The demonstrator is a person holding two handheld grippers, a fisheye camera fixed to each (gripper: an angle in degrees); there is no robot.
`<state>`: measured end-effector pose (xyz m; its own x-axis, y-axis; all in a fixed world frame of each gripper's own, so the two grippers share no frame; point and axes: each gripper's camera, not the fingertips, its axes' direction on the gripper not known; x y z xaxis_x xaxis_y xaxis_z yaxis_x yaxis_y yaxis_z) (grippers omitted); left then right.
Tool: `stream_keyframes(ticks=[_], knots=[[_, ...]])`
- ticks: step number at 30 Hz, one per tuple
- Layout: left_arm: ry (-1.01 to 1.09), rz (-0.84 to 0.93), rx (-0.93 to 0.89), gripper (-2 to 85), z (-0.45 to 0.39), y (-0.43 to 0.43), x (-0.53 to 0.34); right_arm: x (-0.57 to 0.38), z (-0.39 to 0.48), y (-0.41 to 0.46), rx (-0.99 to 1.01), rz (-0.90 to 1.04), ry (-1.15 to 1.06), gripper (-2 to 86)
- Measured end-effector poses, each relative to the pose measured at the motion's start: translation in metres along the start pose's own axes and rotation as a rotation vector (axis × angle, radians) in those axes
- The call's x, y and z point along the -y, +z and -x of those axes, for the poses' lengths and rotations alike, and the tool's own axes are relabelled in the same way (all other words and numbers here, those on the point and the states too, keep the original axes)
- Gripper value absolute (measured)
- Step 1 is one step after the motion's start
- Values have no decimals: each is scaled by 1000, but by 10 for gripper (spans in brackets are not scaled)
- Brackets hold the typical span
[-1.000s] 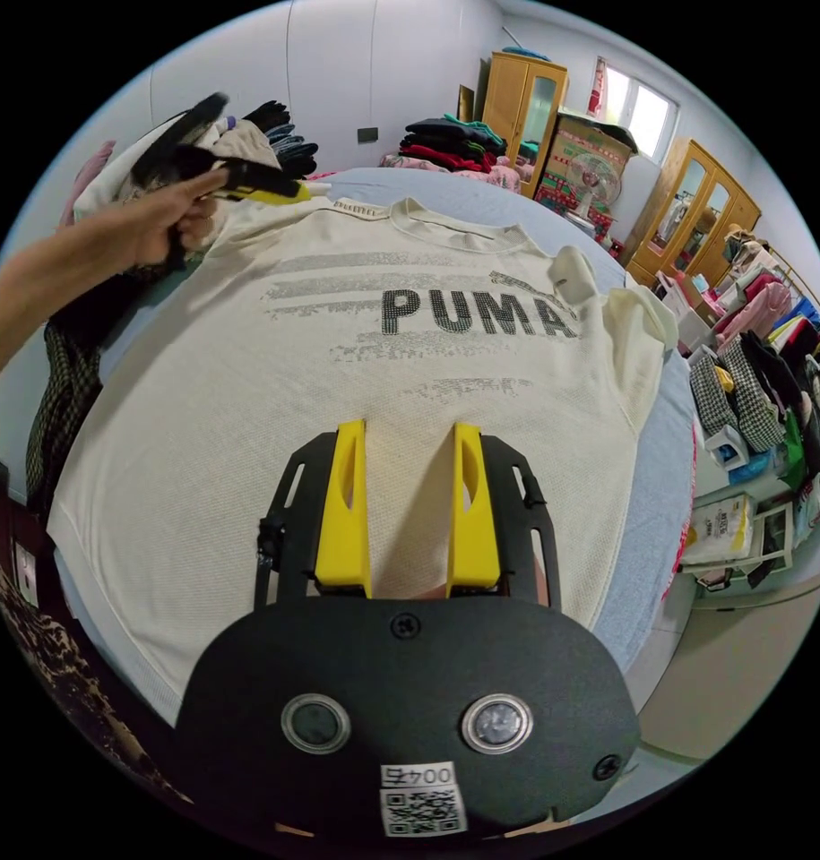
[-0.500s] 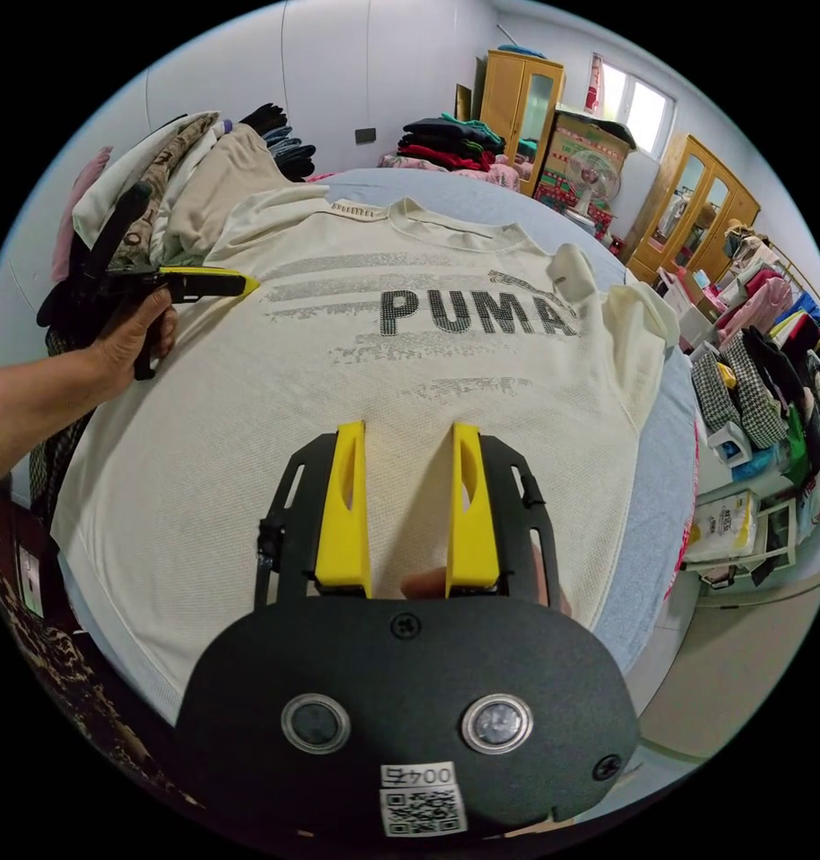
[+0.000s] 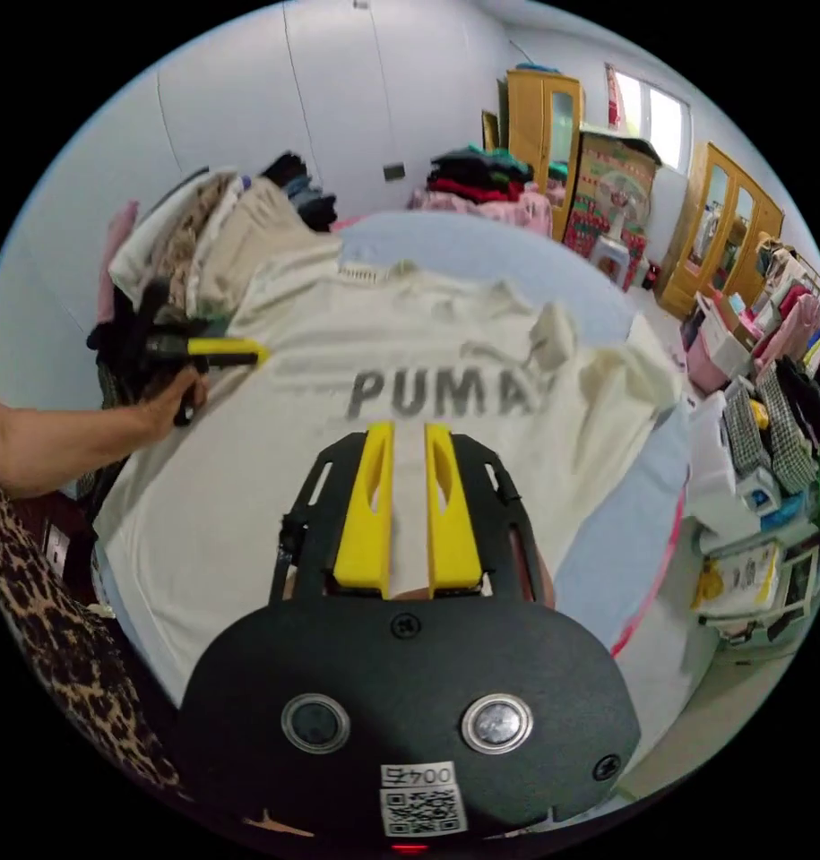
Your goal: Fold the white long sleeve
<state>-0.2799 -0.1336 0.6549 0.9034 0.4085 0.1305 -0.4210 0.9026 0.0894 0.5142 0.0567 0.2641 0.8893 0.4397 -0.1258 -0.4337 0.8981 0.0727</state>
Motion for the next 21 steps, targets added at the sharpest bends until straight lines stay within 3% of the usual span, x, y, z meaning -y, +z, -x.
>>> stream_keyframes(ticks=[5, 11, 14, 16, 19, 21], knots=[[-4, 0, -8, 11, 0, -3, -6, 65, -115, 0, -141, 30, 20, 100], [-2, 0, -1, 11, -3, -6, -13, 96, -189, 47, -104, 301, -41, 107], [-8, 1, -15, 11, -2, -8, -16, 92, -205, 58, -103, 365, -72, 73], [-6, 1, -10, 11, -4, -9, -18, 85, -231, 59, -252, 400, 20, 41], [0, 0, 2, 11, -7, -11, -20, 75, -275, 23, -55, 228, 162, 46], [-1, 1, 0, 11, -7, -12, -22, 66, -305, -4, -32, 106, 246, 56]])
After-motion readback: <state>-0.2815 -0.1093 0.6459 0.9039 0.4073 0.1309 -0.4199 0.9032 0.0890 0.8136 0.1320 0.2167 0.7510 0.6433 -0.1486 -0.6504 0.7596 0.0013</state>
